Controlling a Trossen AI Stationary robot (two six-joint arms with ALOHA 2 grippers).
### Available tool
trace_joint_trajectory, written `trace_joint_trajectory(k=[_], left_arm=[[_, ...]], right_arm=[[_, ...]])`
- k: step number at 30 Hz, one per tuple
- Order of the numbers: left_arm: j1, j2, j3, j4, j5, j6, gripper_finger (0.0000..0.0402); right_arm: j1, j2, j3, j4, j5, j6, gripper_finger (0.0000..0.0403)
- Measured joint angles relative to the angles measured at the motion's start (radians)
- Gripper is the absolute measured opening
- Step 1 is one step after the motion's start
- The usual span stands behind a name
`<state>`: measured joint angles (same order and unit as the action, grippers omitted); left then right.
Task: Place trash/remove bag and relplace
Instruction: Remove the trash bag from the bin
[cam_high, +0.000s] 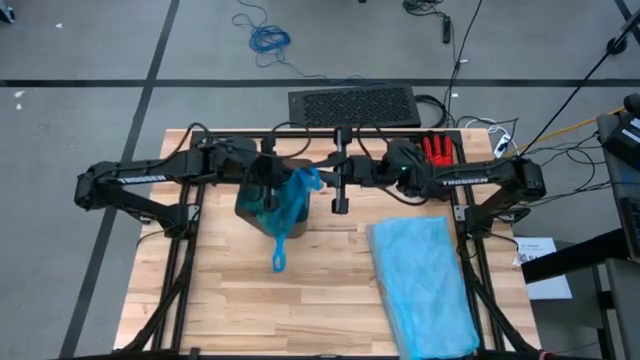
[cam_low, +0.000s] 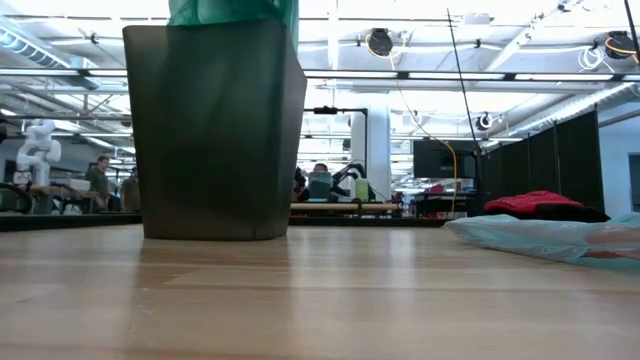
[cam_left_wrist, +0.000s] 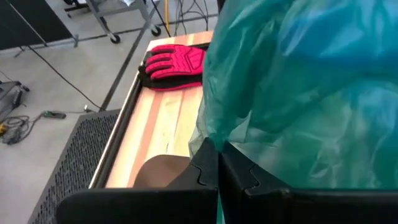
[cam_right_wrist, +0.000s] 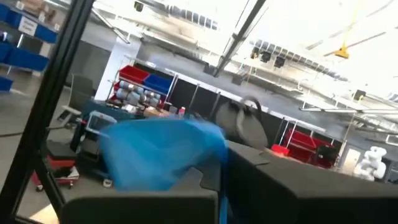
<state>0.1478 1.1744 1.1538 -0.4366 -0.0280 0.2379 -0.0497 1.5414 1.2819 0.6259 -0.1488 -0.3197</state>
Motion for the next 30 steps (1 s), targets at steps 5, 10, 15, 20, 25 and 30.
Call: trace_joint_trajectory(k=[5,10,15,20,25,30], left_arm=[[0.0,0.029,0.0,-0.004,0.0,0.003,0.0],[0.0,0.047,0.0,-0.022,-0.001,0.001,0.0],[0.0,0.066,-0.013,-0.009,0.0,-0.021,0.0],[0.0,0.066,-0.084,0.051,0.0,-0.04,0.0],[0.0,0.066,-0.106,0.079,0.001,-0.049,0.0],[0.0,0.066,-0.107,0.1,0.0,-0.048,0.0]], right_arm=[[0.016,0.0,0.027,-0.026,-0.002,-0.034,0.0],[0.019,0.0,0.028,-0.071,0.048,-0.052,0.0],[0.019,0.0,0.028,-0.062,0.054,-0.06,0.0],[0.016,-0.013,0.028,-0.046,0.054,-0.068,0.0],[0.016,-0.05,0.032,-0.076,0.055,-0.081,0.0],[0.011,-0.065,0.058,-0.13,0.087,-0.093,0.0]])
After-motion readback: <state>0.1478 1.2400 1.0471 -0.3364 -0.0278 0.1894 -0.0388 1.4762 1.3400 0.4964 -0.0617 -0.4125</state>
